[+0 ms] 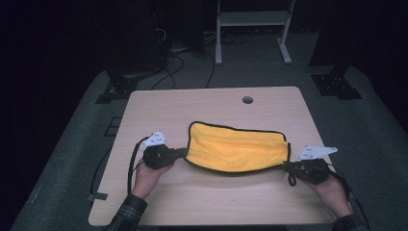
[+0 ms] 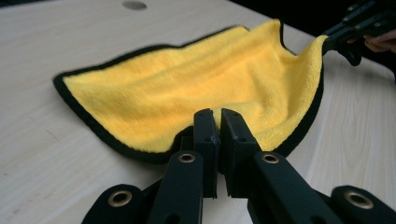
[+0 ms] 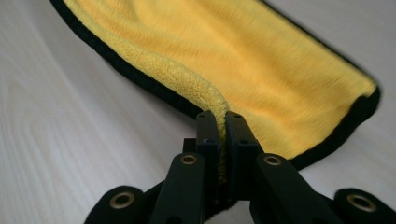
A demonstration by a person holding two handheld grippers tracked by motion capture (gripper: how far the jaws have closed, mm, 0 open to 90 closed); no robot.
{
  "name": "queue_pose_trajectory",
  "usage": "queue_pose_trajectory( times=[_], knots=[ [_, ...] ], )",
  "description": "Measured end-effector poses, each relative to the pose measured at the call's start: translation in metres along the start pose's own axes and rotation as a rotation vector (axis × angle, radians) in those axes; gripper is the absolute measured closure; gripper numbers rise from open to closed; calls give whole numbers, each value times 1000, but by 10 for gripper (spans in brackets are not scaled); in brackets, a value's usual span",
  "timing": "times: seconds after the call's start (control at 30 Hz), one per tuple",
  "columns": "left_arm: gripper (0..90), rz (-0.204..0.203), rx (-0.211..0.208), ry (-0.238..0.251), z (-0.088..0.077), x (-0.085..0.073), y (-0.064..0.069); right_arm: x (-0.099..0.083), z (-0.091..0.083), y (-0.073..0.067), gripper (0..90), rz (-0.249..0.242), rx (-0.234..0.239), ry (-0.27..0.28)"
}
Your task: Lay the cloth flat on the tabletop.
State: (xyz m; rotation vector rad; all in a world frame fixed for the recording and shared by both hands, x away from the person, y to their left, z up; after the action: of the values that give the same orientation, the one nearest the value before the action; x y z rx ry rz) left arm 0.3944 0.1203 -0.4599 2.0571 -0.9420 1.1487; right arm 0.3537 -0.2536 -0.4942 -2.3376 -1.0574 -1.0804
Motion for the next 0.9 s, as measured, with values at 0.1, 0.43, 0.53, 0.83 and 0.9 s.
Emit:
queue_pose_trajectory(
  times=[0.1, 0.43, 0.53, 0.83, 0.9],
  knots=[
    [853, -12, 12, 47, -2, 12, -5, 17, -5, 9, 849, 4, -27, 51],
    [859, -4, 62, 167, -7, 59, -22, 75, -11, 34, 849, 14, -84, 189],
    [859, 5, 75, 211, -14, 77, -23, 92, -20, 36, 849, 13, -91, 243],
    [860, 70, 113, 365, -58, 128, -11, 138, -59, 29, 849, -35, -124, 396],
    [860, 84, 111, 405, -69, 139, -7, 148, -68, 25, 850, -51, -128, 424]
  ],
)
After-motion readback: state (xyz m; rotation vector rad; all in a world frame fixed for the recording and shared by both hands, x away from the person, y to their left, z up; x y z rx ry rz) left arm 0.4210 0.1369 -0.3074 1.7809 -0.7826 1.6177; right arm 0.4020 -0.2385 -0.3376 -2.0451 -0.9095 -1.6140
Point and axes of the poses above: each handheld gripper's, and its own axes: z roughly forward along the jaws, x roughly out of its top, y roughly to its right, the point moved 9 cm from there along z, roughly forward along the jaws, and after that the axes turned 2 degrees about x, right-handed, at the moved point
